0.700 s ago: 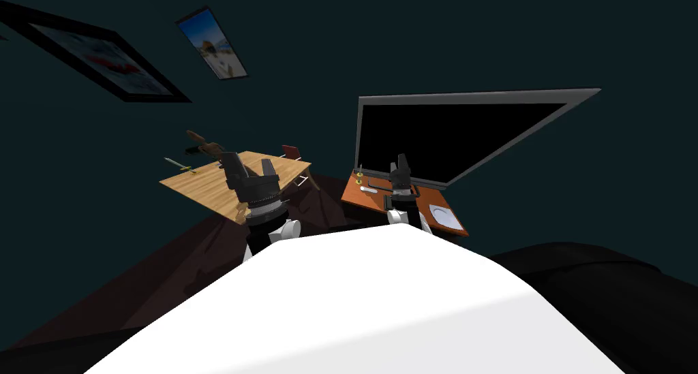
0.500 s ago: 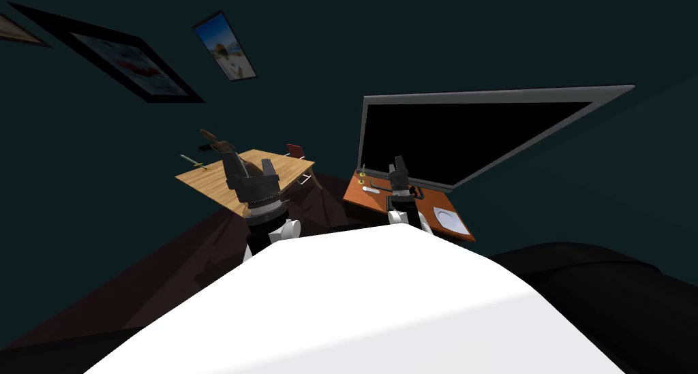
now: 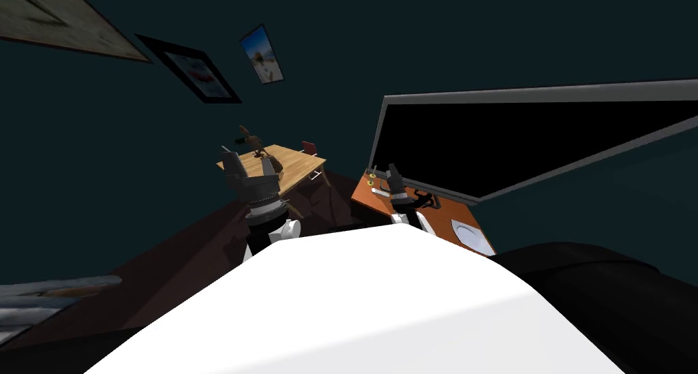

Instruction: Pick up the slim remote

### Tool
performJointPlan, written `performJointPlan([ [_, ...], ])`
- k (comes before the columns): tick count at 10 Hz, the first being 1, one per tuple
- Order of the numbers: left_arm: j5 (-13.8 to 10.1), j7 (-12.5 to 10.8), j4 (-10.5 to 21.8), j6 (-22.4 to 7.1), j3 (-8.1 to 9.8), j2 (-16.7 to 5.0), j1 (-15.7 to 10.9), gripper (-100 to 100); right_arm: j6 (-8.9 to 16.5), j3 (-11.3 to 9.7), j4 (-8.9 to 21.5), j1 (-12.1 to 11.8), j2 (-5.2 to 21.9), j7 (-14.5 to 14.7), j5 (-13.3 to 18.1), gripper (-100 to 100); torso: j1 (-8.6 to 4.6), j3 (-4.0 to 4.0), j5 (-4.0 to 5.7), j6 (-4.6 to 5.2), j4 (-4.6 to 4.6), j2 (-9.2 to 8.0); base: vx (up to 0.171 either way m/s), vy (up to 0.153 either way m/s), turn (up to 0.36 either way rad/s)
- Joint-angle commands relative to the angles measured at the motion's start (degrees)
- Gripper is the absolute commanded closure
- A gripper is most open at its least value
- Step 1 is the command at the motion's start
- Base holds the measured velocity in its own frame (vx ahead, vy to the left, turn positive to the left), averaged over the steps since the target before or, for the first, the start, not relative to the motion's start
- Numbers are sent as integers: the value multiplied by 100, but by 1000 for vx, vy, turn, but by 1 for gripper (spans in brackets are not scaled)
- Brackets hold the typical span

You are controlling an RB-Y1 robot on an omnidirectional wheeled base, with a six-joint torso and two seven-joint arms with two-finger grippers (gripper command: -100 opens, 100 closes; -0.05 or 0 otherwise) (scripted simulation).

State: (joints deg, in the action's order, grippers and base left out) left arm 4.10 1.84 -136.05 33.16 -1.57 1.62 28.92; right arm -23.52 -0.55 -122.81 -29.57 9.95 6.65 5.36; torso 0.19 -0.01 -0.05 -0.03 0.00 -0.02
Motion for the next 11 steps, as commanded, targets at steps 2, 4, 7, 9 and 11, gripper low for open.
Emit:
performJointPlan([
  [2,0,0,0,0,0,0,0,0,5,59,489,39,451,-2,50,-100,-2,0,1,1,0,0,0,55,331],
  [4,0,0,0,0,0,0,0,0,-10,58,736,38,618,18,81,-100,-1,0,0,0,0,1,4,46,263],
  [7,0,0,0,0,1,0,1,0,-48,32,1176,38,949,78,152,-100,-11,-2,2,6,1,-4,-5,31,204],
  [9,0,0,0,0,0,0,0,0,-70,6,1507,39,1110,118,191,-100,-5,-3,1,0,1,-5,-7,41,306],
  [11,0,0,0,0,1,0,1,0,-118,-82,1998,44,1418,217,279,-100,-11,-2,2,4,1,-2,5,30,317],
])
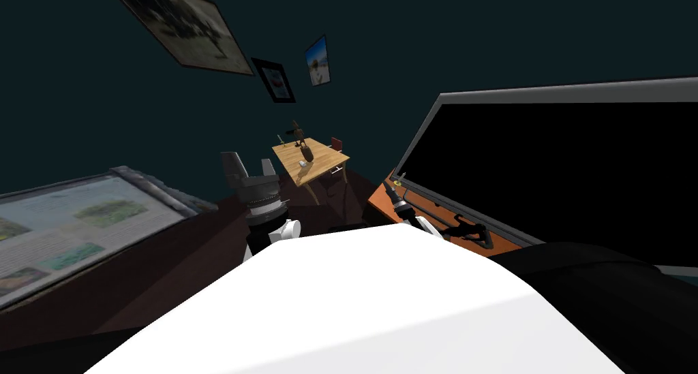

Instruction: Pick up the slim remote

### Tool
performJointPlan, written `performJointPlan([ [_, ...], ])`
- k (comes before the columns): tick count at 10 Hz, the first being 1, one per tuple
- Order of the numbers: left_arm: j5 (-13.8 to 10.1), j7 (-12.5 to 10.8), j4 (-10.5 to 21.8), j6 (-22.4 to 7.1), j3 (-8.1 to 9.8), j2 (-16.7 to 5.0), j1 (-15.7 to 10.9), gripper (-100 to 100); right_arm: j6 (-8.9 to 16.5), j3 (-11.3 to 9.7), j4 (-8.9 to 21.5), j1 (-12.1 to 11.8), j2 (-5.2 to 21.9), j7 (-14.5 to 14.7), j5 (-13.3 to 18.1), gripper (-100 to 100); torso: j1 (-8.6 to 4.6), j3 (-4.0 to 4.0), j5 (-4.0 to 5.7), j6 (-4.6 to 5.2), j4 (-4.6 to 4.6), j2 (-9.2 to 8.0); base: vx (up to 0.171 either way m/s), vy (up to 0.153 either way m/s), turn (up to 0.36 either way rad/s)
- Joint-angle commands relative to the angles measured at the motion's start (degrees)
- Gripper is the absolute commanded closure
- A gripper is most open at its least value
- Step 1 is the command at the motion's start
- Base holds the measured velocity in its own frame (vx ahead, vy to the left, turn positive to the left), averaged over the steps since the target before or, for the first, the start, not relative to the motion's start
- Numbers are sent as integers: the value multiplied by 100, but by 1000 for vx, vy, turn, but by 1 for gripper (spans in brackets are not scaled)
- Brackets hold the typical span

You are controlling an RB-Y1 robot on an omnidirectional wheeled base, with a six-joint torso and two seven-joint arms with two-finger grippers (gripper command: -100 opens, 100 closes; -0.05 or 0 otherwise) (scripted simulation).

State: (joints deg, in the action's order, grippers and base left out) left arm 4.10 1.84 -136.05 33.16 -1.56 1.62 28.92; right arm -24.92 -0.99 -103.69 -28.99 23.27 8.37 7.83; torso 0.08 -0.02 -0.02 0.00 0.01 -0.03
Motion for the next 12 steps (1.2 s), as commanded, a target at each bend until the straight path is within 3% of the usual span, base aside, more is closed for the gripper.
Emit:
performJointPlan([
  [1,0,0,0,0,0,0,0,0,21,-39,184,-15,86,45,33,-100,0,0,0,0,0,0,7,14,179],
  [10,0,0,0,0,1,0,1,0,-113,-475,1637,14,779,400,300,-100,-15,0,3,8,0,0,9,-1,223],
  [12,0,0,0,0,1,-1,2,0,-113,-475,1831,14,779,400,300,-100,-17,1,3,8,0,1,5,-12,53],
])
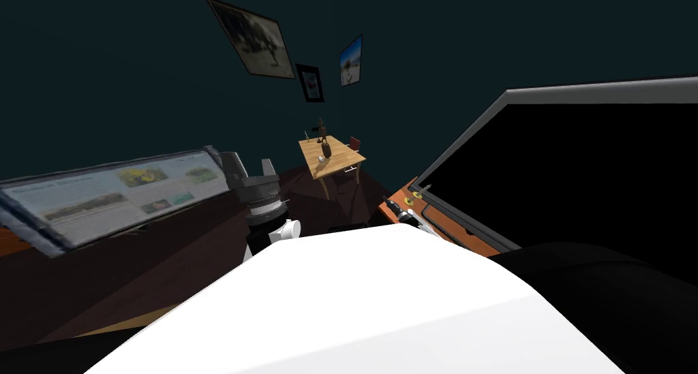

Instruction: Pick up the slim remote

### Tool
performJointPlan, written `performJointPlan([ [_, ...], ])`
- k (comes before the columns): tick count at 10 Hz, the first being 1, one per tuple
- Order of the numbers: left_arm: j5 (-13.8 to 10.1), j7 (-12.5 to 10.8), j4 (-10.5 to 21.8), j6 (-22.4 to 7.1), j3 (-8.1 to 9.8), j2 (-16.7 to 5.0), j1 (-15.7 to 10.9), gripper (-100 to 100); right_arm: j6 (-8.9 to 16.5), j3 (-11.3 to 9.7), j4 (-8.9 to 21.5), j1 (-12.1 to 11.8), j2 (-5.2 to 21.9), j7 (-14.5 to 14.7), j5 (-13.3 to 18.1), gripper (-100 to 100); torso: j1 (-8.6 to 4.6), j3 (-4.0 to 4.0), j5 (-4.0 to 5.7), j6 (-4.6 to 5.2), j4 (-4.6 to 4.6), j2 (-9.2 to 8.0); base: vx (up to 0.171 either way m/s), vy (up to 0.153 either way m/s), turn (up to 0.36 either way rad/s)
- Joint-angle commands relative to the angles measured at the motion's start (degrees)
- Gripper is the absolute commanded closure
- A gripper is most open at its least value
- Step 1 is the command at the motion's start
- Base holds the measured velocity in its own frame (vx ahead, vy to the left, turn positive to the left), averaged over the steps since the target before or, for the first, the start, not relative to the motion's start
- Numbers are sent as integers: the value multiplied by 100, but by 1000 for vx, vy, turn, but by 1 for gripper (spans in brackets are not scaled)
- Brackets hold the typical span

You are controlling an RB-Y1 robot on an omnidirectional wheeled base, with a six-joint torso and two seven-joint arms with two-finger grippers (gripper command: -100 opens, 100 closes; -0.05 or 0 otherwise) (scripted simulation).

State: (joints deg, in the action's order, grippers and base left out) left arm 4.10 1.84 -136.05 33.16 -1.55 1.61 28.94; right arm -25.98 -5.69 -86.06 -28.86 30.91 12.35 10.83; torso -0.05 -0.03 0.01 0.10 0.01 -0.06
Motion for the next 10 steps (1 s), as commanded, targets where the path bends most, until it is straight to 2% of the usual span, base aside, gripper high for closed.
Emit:
performJointPlan([
  [1,0,0,0,0,0,0,0,0,-34,-121,286,8,140,91,58,-100,0,0,0,0,0,0,3,-5,261],
  [2,0,0,0,0,-1,0,-1,0,-34,-121,417,8,140,91,58,-100,0,0,-1,-7,1,1,3,-15,157],
  [3,0,0,0,0,0,0,0,0,-63,-242,577,15,261,185,117,-100,-2,0,0,-2,0,1,5,-22,257],
  [5,0,0,0,0,0,0,0,0,-63,-242,769,15,261,185,117,-100,-7,0,1,-1,0,1,3,-20,56],
  [6,0,0,0,0,0,0,0,0,-92,-367,918,23,380,284,175,-100,-2,0,0,1,0,0,1,-15,221],
  [8,0,0,0,0,0,0,0,0,-92,-367,1124,23,380,284,175,-100,-6,0,0,-2,0,1,1,-19,82],
  [9,0,0,0,0,0,0,0,0,-120,-492,1295,32,499,388,232,-100,-2,0,0,1,0,0,1,-16,227],
  [10,0,0,0,0,0,0,-1,0,-120,-492,1478,32,499,388,232,-100,-3,0,0,-5,1,1,0,-28,141],
])
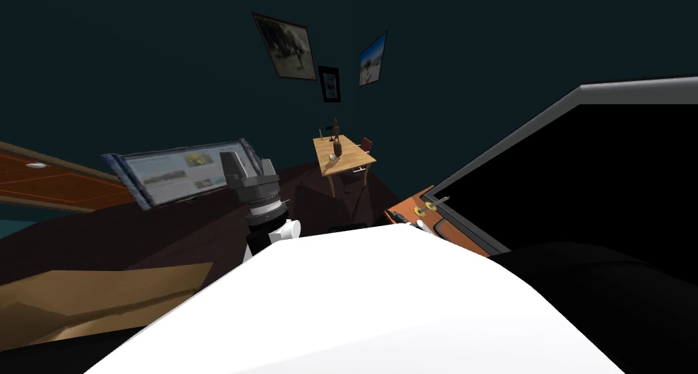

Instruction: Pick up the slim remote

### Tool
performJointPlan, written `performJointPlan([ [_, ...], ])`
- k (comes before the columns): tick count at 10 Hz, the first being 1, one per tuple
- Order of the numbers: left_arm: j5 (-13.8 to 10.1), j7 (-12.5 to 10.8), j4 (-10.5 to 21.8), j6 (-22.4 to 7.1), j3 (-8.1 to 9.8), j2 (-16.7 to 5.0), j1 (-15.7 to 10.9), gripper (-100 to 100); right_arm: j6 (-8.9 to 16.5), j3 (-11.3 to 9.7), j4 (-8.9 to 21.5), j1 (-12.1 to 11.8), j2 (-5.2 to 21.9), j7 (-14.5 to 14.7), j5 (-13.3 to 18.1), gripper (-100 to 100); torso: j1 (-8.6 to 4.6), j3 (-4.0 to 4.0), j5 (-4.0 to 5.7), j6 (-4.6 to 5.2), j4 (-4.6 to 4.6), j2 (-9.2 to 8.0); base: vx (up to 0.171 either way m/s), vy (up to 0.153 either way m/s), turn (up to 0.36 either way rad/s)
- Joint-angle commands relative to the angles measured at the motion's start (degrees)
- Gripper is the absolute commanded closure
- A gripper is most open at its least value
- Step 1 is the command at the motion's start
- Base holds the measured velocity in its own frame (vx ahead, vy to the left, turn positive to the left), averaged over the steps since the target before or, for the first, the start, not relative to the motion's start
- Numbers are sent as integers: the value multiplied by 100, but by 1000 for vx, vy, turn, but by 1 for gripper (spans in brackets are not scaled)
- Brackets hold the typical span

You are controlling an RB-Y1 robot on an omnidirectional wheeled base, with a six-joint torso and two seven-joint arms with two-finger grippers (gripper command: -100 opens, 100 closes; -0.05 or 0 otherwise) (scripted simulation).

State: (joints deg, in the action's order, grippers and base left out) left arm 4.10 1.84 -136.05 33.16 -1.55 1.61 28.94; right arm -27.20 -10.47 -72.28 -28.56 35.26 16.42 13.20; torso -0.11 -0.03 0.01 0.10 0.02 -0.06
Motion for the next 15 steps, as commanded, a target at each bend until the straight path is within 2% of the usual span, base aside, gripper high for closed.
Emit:
performJointPlan([
  [1,0,0,0,0,0,0,0,0,-24,-138,286,12,184,87,51,-100,0,0,0,0,0,0,-2,-37,238],
  [3,0,0,0,0,0,0,0,0,-24,-138,452,12,184,87,51,-100,-4,0,2,1,0,-1,-3,-26,47],
  [6,0,0,0,0,0,0,0,0,-73,-384,963,35,430,307,156,-100,-3,0,1,1,0,0,-5,-37,178],
  [8,0,0,0,0,0,0,0,0,-73,-384,1144,35,430,307,156,-100,-8,-1,2,0,1,-1,-4,-34,47],
  [9,0,0,0,0,0,0,0,0,-95,-507,1315,48,554,418,207,-100,0,0,1,2,0,0,-9,-34,189],
  [12,0,0,0,0,0,0,0,0,-116,-629,1800,62,676,528,255,-100,-13,-1,2,-1,1,-2,-11,-51,117],
  [13,0,0,0,0,1,0,0,0,-136,-749,2091,77,796,637,302,-100,-12,-1,3,2,1,-2,-11,-49,187],
  [14,0,0,0,0,0,0,0,0,-136,-749,2110,77,796,637,302,-100,-11,-1,2,-2,1,-1,-8,-48,92],
  [15,0,0,0,0,1,0,1,0,-156,-868,2286,92,911,745,347,-100,-8,-1,2,3,1,-1,-17,-51,132],
])
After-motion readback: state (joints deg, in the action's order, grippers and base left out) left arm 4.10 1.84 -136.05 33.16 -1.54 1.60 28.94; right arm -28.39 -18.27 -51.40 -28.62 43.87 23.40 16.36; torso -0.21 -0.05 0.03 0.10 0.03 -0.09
